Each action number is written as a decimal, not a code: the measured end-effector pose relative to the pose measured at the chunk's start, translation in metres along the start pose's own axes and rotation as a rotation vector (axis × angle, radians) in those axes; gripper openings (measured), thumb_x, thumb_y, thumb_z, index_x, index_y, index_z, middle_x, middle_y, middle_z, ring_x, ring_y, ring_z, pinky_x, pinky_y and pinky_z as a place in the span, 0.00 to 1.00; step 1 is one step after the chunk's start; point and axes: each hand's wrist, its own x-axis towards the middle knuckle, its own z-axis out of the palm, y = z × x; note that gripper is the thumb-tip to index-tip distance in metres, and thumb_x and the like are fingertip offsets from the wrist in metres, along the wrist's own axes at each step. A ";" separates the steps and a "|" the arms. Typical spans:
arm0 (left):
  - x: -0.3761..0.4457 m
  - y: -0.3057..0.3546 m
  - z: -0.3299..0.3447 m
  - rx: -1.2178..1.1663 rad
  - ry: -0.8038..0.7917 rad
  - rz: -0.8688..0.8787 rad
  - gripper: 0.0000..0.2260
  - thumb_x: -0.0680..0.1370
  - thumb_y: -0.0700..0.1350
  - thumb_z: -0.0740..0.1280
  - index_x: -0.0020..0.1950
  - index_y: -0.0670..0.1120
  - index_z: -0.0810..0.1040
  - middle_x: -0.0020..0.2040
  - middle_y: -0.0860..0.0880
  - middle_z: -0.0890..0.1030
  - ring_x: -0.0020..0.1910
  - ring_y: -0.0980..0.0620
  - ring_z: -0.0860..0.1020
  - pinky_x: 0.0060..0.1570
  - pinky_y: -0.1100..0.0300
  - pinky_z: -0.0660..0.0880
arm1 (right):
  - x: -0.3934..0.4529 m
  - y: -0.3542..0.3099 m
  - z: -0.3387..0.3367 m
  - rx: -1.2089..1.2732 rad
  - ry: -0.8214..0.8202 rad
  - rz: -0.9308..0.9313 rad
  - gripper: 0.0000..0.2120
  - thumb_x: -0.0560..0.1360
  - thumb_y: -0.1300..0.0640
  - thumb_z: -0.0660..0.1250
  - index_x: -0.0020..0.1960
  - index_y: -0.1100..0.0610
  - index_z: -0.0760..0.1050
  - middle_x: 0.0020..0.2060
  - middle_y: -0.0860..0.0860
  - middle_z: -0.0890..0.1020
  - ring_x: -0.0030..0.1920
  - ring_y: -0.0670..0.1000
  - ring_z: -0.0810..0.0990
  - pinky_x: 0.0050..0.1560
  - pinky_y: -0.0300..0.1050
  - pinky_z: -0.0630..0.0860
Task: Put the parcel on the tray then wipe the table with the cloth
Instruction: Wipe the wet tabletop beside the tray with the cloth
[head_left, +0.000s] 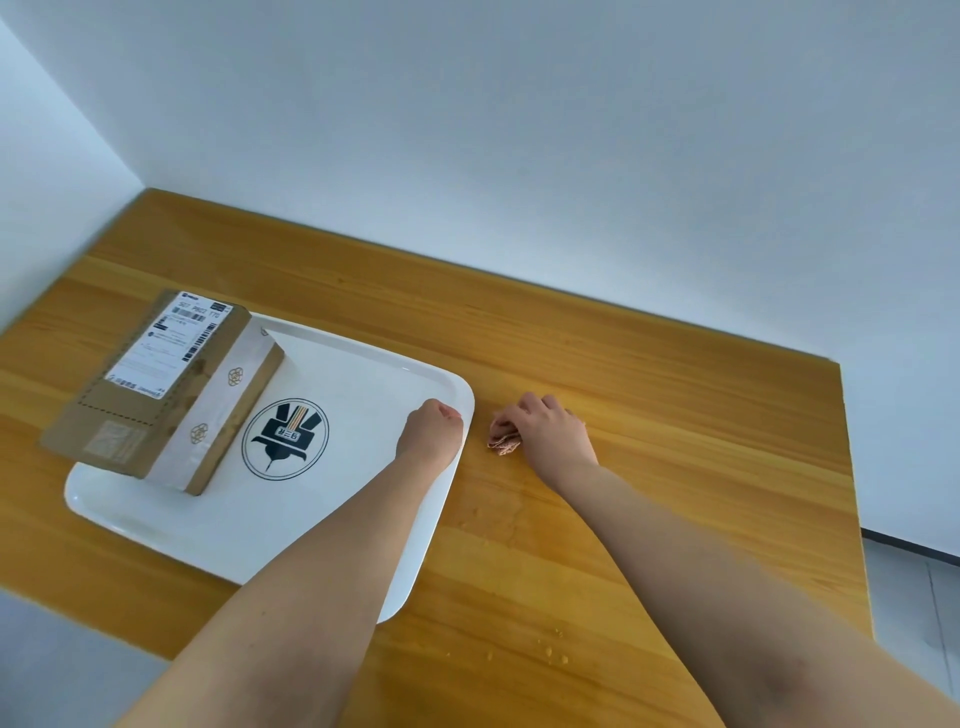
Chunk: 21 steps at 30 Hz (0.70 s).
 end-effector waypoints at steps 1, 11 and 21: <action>0.000 -0.001 0.000 0.004 0.005 0.005 0.14 0.81 0.45 0.57 0.64 0.41 0.73 0.59 0.43 0.79 0.58 0.44 0.78 0.50 0.57 0.72 | -0.002 -0.002 0.002 0.009 -0.001 -0.016 0.18 0.78 0.63 0.59 0.65 0.48 0.70 0.60 0.50 0.73 0.58 0.55 0.71 0.44 0.47 0.67; -0.005 0.003 0.003 0.052 -0.002 0.008 0.14 0.81 0.45 0.57 0.61 0.42 0.75 0.58 0.44 0.80 0.56 0.44 0.78 0.51 0.56 0.73 | -0.032 -0.014 0.007 -0.111 -0.166 -0.427 0.21 0.76 0.67 0.59 0.62 0.48 0.74 0.60 0.50 0.74 0.57 0.56 0.70 0.46 0.51 0.67; -0.014 -0.004 -0.005 0.028 -0.022 0.012 0.15 0.81 0.44 0.56 0.63 0.41 0.74 0.59 0.44 0.79 0.57 0.44 0.78 0.51 0.56 0.73 | -0.020 -0.009 -0.005 0.032 -0.030 -0.092 0.21 0.76 0.66 0.58 0.63 0.46 0.72 0.59 0.51 0.71 0.59 0.55 0.69 0.52 0.51 0.74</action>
